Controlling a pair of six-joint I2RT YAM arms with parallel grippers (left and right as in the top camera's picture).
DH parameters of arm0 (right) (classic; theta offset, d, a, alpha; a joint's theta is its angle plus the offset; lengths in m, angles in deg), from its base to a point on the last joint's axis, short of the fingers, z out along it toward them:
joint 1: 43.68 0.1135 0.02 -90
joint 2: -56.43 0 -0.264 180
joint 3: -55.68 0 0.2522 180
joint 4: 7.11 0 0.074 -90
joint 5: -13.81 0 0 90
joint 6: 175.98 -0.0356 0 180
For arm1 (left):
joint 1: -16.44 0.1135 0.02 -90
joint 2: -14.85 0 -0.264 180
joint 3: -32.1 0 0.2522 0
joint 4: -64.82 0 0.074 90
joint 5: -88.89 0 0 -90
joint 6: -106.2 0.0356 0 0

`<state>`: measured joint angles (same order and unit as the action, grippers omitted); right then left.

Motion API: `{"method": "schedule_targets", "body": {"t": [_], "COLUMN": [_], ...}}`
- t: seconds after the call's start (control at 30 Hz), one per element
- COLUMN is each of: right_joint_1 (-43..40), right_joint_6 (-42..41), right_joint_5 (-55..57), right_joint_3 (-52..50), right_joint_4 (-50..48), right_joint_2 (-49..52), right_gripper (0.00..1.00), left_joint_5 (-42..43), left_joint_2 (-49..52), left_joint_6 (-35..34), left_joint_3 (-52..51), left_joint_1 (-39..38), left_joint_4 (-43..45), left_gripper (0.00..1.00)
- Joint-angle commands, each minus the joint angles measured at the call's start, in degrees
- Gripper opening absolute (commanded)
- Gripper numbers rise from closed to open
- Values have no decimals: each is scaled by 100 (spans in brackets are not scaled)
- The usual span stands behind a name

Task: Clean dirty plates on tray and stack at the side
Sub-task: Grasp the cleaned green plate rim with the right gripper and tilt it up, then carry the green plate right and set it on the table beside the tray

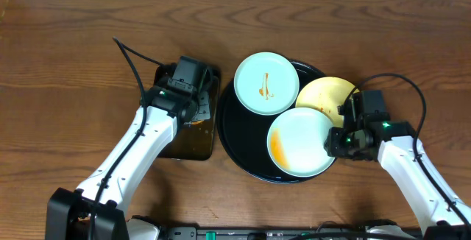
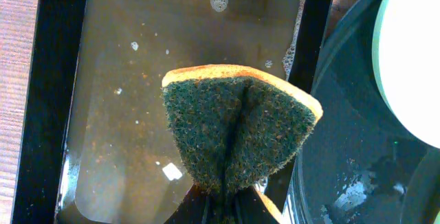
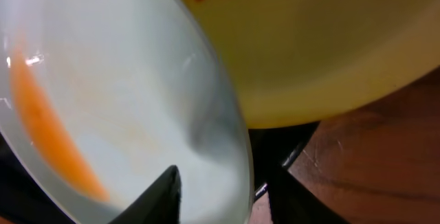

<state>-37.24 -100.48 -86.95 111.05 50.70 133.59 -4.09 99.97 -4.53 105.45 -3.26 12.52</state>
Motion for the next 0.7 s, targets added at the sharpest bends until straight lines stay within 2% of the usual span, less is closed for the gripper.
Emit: {"method": "schedule_targets", "body": {"t": [0.0, 0.1, 0.27, 0.4, 0.53, 0.67], "right_joint_1": [-57, -57, -57, -57, -33, 57], "right_joint_6": [-107, -179, -155, 269, 555, 693], "right_joint_5": [-76, -267, -466, -927, -918, -166], "right_joint_3": [-59, -59, -57, -24, 13, 13], "right_joint_4": [-42, -175, -452, -929, -1198, -1451], "right_joint_2": [157, 170, 157, -50, -468, -1027], "right_gripper": [22, 2, 1, 1, 1, 1], "left_joint_5": [-70, -70, -68, -68, -70, -70], "left_joint_2": [63, 63, 63, 63, 63, 63], "left_joint_6": [13, 13, 13, 11, 13, 11], "left_joint_3": [-35, -35, -35, -35, -35, -35], "left_joint_1": [13, 13, 13, 13, 13, 13], "left_joint_4": [0, 0, 0, 0, 0, 2], "left_gripper": [8, 8, 8, 8, 8, 8]}}
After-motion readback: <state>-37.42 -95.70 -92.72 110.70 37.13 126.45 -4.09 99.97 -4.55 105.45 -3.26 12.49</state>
